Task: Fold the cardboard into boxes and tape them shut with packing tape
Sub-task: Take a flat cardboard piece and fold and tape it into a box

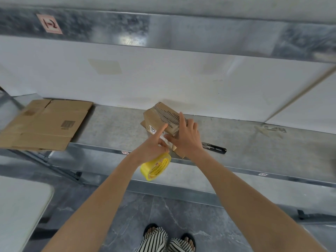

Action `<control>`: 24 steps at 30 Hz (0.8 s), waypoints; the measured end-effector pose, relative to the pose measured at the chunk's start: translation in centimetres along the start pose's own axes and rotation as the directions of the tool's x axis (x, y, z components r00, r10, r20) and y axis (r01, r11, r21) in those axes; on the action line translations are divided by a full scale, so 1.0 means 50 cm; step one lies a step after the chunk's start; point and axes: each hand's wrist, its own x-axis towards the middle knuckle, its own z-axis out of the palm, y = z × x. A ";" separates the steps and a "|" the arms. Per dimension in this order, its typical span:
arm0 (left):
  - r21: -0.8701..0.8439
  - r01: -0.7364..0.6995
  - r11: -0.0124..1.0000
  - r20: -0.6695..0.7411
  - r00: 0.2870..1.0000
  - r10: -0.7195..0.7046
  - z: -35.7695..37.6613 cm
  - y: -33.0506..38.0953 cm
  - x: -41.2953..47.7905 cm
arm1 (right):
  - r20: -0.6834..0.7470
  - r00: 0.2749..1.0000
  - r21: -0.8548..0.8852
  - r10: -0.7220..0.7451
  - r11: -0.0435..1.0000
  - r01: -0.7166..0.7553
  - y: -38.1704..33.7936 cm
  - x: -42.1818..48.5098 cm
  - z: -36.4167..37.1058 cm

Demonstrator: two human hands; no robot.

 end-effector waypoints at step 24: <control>0.276 0.029 0.961 -0.416 0.905 0.092 -0.121 -0.063 -0.031 | 0.027 0.995 0.014 -0.092 0.996 0.091 -0.043 -0.053 0.001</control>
